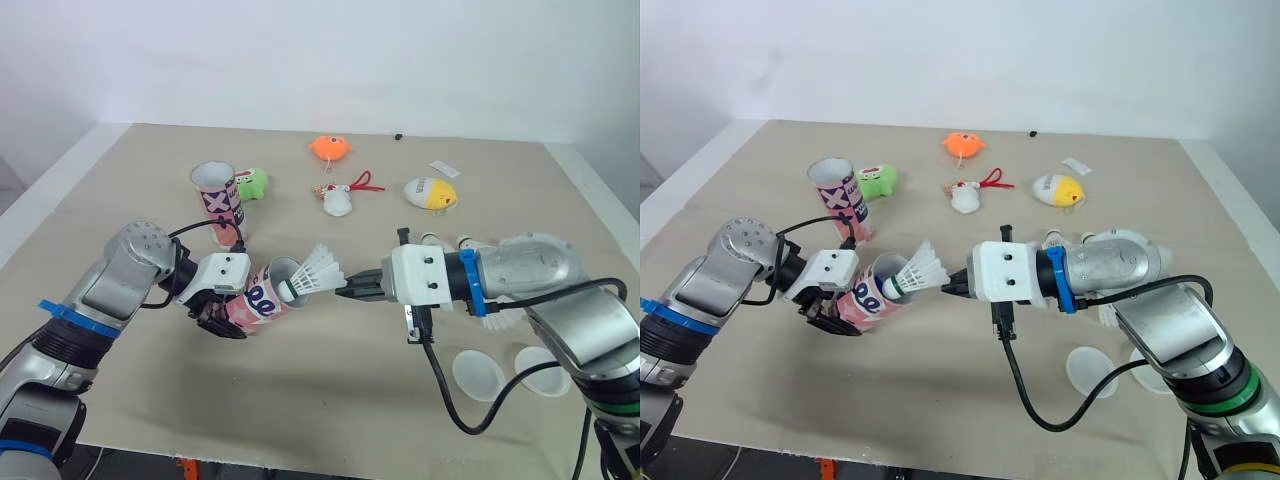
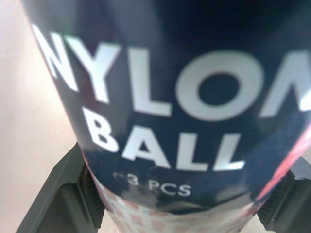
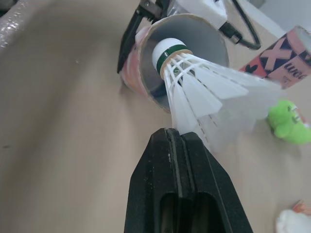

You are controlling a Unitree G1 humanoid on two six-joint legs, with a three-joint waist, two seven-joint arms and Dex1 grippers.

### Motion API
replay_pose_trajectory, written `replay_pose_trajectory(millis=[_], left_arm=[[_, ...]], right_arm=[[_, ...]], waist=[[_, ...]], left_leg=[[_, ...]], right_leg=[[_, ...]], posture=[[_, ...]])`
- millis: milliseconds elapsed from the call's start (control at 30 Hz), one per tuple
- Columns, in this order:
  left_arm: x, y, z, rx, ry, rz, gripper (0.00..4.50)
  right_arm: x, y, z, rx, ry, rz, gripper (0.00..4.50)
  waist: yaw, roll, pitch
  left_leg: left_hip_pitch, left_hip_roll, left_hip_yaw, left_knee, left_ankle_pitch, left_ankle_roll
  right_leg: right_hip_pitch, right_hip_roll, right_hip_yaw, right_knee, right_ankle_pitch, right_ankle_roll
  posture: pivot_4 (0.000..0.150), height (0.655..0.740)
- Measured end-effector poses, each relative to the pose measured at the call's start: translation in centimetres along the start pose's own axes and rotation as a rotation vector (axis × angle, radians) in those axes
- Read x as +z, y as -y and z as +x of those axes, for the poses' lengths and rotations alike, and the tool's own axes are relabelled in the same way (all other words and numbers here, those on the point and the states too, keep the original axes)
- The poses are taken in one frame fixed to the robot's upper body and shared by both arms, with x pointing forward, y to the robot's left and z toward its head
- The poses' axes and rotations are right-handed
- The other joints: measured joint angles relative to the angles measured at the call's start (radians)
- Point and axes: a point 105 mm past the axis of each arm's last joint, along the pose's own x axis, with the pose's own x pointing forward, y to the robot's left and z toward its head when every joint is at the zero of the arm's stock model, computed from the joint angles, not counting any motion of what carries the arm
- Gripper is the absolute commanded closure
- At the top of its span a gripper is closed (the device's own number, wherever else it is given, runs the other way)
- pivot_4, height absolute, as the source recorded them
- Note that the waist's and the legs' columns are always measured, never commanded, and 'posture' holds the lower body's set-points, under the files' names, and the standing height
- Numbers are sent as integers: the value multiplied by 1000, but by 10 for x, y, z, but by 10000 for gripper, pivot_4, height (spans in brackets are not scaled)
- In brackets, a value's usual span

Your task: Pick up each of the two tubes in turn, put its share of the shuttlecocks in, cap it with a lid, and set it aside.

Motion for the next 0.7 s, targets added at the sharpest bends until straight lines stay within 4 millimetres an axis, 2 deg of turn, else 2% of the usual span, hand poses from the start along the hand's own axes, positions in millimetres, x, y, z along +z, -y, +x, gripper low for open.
replay_pose_trajectory(millis=[100,133,167,200,267,367,467,567,667,700], left_arm=[[0,0,0,-1,-1,1,10719],[0,0,0,-1,-1,1,10719],[0,0,0,-2,-1,2,10719],[1,-1,1,-3,0,5,10719],[2,-1,1,-4,1,6,10719],[2,-1,2,-3,1,6,10719],[2,-1,2,-2,2,6,10719],[3,-1,3,-2,4,6,10719],[3,0,3,-2,7,5,10719],[2,0,2,0,3,5,10719]], right_arm=[[1,1,5,22,1,-22,44508],[1,1,6,29,3,-25,39933],[2,2,8,35,7,-28,38081],[6,-3,12,108,29,-30,35055],[10,-5,12,141,50,-21,28183],[14,-6,12,159,73,-19,21550],[22,-6,7,182,131,39,21550],[25,0,-15,144,186,153,21550],[3,2,-32,22,152,298,21550],[-22,0,-35,-103,97,414,21550]], waist=[[0,0,0],[0,0,0],[0,0,0],[2,0,0],[2,0,0],[2,0,0],[2,0,0],[4,0,0],[5,-2,-1],[4,-1,-1]], left_leg=[[0,0,0,0,0,0],[0,0,0,0,0,0],[0,0,0,0,0,0],[0,0,0,0,0,0],[0,0,0,0,0,0],[0,0,0,0,0,0],[0,0,-1,0,0,0],[0,-1,-1,0,0,0],[0,-1,-2,0,0,0],[0,-1,-1,-1,0,0]], right_leg=[[0,0,0,0,1,0],[0,0,0,0,1,0],[0,0,0,0,1,-1],[0,0,-1,0,1,-1],[0,-1,0,0,2,0],[0,-2,0,0,2,0],[1,-2,-1,0,2,-1],[2,-3,-2,0,2,0],[3,-4,-3,-1,2,0],[1,-4,-1,0,2,0]], posture=[[1500,7400],[1500,7400],[1500,7400],[1500,7400],[1500,7400],[1500,7400],[1500,7400],[1500,7400],[1500,7400],[1500,7400]])
